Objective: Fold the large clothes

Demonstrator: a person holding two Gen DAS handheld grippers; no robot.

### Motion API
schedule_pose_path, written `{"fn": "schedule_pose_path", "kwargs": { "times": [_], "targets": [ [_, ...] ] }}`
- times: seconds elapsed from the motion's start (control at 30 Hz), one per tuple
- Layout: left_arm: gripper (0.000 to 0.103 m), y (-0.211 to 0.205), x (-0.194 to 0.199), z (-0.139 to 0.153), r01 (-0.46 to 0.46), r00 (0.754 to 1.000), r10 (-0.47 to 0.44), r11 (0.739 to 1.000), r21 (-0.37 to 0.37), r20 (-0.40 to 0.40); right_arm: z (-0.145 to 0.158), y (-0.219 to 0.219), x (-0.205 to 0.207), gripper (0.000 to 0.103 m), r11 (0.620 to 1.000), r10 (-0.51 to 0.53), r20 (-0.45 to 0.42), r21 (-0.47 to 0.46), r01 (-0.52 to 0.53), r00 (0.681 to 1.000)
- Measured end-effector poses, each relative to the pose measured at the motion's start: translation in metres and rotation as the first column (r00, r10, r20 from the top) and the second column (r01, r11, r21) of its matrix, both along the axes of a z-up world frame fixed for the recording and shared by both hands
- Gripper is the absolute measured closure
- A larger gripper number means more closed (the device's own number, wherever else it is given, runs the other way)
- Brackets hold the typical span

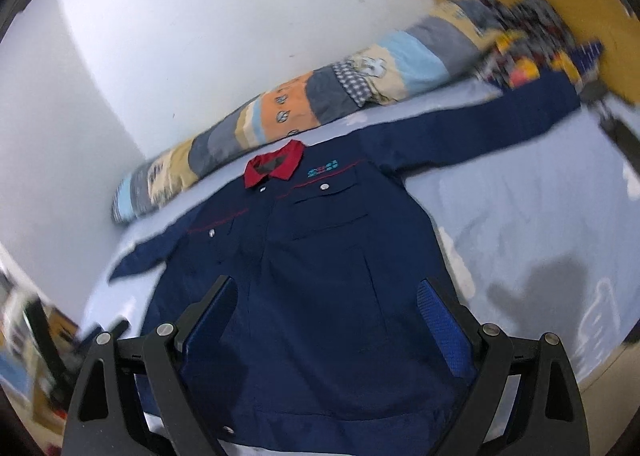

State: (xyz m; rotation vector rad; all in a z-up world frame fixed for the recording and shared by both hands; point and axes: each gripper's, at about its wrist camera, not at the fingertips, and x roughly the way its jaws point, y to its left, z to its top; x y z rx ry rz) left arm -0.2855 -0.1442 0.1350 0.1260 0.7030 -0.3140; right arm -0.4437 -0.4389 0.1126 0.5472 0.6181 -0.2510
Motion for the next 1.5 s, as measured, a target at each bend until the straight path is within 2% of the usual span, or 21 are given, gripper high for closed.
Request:
{"fn": "schedule_pose_path", "kwargs": {
  "times": [0.13,0.33,0.43,0.5,0.6,0.77,0.83,0.97,1.13,1.2,1.33,1.43,1.5],
  "targets": [
    [0.000,-0.012,-0.001,-0.005,0.022,1.000,-0.021,1.000,0.020,-0.013,-0.013,-0.053,-0.001,0.010,0.990,-0.043,0.017,0.133,0.040,0.999],
    [0.000,-0.040,0.009,-0.010,0.054,0.998,-0.053,0.996,0.069,-0.014,-0.027,-0.114,-0.002,0.010,0.967,-0.075,0.038,0.247,0.063,0.996],
    [0.000,-0.055,0.017,-0.013,0.074,0.997,-0.073,0.995,0.069,-0.022,-0.030,-0.151,-0.002,0.010,0.951,-0.103,0.056,0.298,0.082,0.993],
    [0.000,-0.065,0.022,-0.016,0.090,0.996,-0.087,0.993,0.077,-0.034,-0.027,-0.178,-0.001,0.010,0.949,-0.131,0.067,0.297,0.106,0.989],
    [0.000,-0.081,0.026,-0.020,0.125,0.992,-0.121,0.987,0.097,-0.043,-0.023,-0.221,0.002,0.011,0.960,-0.186,0.045,0.220,0.172,0.982],
    [0.000,-0.097,0.023,-0.020,0.187,0.982,-0.185,0.975,0.120,-0.029,-0.034,-0.316,0.017,0.019,0.938,-0.265,-0.001,0.233,0.258,0.964],
    [0.000,-0.100,0.023,-0.020,0.200,0.980,-0.198,0.972,0.122,-0.025,-0.041,-0.361,0.022,0.023,0.921,-0.315,-0.028,0.230,0.313,0.949],
    [0.000,-0.103,0.029,-0.022,0.211,0.977,-0.207,0.971,0.113,-0.044,-0.059,-0.434,0.043,0.023,0.887,-0.388,-0.061,0.246,0.390,0.920],
    [0.000,-0.109,0.036,-0.027,0.215,0.976,-0.208,0.970,0.116,-0.070,-0.083,-0.513,0.071,0.023,0.812,-0.489,-0.098,0.312,0.494,0.867],
    [0.000,-0.111,0.038,-0.030,0.217,0.975,-0.208,0.969,0.120,-0.084,-0.095,-0.538,0.080,0.023,0.777,-0.533,-0.110,0.330,0.537,0.839],
    [0.000,-0.113,0.041,-0.035,0.220,0.973,-0.208,0.967,0.132,-0.100,-0.109,-0.567,0.096,0.023,0.759,-0.565,-0.117,0.316,0.570,0.817],
    [0.000,-0.114,0.042,-0.037,0.217,0.973,-0.203,0.966,0.139,-0.106,-0.128,-0.583,0.106,0.023,0.754,-0.570,-0.127,0.311,0.578,0.812],
    [0.000,-0.116,0.043,-0.039,0.217,0.973,-0.202,0.965,0.145,-0.111,-0.136,-0.588,0.115,0.022,0.769,-0.553,-0.105,0.317,0.554,0.827]
  ]
}}
